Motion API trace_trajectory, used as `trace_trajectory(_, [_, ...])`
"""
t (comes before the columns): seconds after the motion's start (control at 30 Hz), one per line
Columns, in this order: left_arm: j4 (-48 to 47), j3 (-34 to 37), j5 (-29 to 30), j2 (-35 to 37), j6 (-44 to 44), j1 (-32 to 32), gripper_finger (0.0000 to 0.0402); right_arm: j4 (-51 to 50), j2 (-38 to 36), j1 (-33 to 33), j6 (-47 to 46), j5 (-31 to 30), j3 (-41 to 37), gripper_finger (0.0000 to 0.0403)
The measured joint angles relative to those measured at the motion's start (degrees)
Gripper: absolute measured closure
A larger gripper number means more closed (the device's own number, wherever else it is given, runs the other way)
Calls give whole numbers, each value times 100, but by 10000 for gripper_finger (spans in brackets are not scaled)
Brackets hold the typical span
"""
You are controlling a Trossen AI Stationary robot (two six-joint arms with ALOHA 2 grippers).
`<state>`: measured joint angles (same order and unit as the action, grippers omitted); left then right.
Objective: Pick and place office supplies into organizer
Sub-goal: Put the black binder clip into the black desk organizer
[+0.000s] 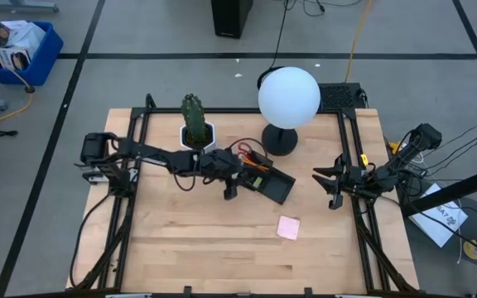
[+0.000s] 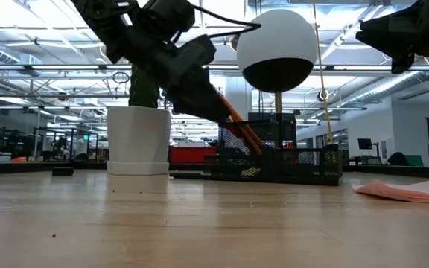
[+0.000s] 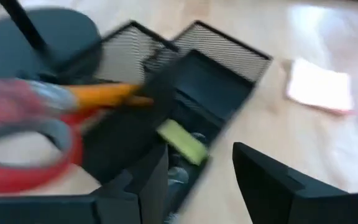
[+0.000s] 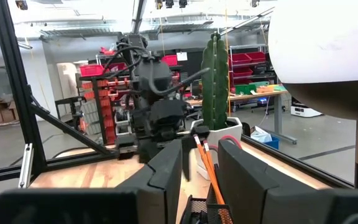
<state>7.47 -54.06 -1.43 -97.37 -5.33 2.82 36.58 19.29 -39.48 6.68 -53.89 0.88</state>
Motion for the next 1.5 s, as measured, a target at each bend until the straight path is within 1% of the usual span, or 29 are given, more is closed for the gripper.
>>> trace_trajectory(0.07, [-239,-10,-1,14,-376,-173,216,-2,2,2,0,0,0,303])
trace_trajectory(0.13, [-782,0,31,33,-607,-375,215,0,0,2,0,0,-1,303])
trace_trajectory(0.2, [-1299,6,298,49,-831,-646,215,-2,2,1,0,0,-1,303])
trace_trajectory(0.3, [-1880,61,1117,58,-1443,-1160,215,-2,2,0,0,0,-1,303])
trace_trajectory(0.4, [-2234,133,2015,56,-1930,-1758,215,-2,2,0,0,0,-1,303])
trace_trajectory(0.5, [-2531,219,2644,58,-2634,-2313,215,-1,2,0,0,-2,0,303])
trace_trajectory(0.57, [-2772,313,2849,58,-3026,-2623,215,-2,2,0,0,0,0,303])
trace_trajectory(0.67, [-3168,496,2892,130,-3599,-3011,215,-2,2,2,2,0,1,303])
trace_trajectory(0.77, [-3597,646,3048,243,-4213,-3268,215,-2,2,0,0,0,0,303])
trace_trajectory(0.83, [-4130,670,3405,390,-4880,-3368,215,1,0,1,0,0,-1,303])
trace_trajectory(0.97, [-5236,670,4189,509,-6662,-3557,215,-9,0,2,0,0,-1,303])
trace_trajectory(1.03, [-5660,670,4421,508,-7269,-3645,215,0,2,2,0,0,1,303])
trace_trajectory(1.1, [-6027,672,4515,508,-7838,-3701,215,-2,0,0,0,0,1,303])
trace_trajectory(1.17, [-6113,713,4665,508,-8402,-3711,215,-2,0,0,1,0,0,303])
trace_trajectory(1.23, [-6062,851,4984,549,-9061,-3700,215,-3,0,0,0,0,0,303])
trace_trajectory(1.3, [-6020,988,5165,594,-9433,-3697,215,0,0,1,0,0,-1,303])
trace_trajectory(1.4, [-5692,1259,5013,661,-9829,-3627,215,-6,2,0,2,0,1,303])
trace_trajectory(1.5, [-5168,1485,4850,780,-10122,-3543,215,-2,2,0,0,0,0,303])
